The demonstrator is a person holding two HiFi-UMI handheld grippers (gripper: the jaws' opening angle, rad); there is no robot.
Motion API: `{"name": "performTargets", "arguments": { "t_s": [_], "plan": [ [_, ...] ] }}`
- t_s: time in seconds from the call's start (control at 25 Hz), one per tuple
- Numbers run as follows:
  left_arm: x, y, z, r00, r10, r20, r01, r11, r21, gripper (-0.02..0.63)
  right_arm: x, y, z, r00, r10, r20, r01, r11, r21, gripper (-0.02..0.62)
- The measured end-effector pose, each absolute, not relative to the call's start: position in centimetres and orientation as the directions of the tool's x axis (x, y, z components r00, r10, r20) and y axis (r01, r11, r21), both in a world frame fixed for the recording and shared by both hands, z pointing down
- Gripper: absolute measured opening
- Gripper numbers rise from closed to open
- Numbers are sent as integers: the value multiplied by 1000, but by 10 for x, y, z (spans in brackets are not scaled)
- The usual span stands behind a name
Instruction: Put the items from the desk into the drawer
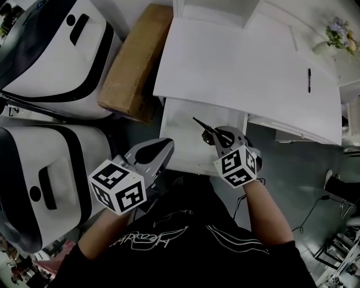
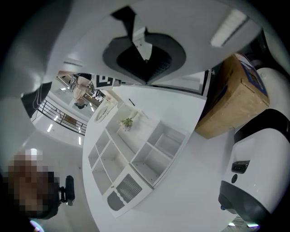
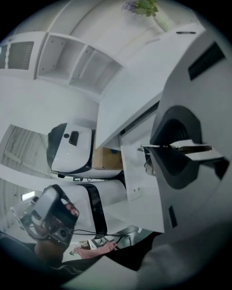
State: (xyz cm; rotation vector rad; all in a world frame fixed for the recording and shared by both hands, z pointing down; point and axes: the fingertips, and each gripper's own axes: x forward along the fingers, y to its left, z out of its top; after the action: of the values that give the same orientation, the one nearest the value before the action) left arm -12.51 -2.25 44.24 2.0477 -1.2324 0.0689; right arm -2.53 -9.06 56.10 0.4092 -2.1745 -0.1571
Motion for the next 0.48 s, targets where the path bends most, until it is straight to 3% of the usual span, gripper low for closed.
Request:
{"name": "performTargets", "arguments": {
  "t_s": [0.48],
  "plan": [
    [-148, -17, 464, 481, -755, 445, -805, -179, 566, 9, -49, -105, 641, -475, -253, 843, -123, 968, 220, 15]
  ]
}}
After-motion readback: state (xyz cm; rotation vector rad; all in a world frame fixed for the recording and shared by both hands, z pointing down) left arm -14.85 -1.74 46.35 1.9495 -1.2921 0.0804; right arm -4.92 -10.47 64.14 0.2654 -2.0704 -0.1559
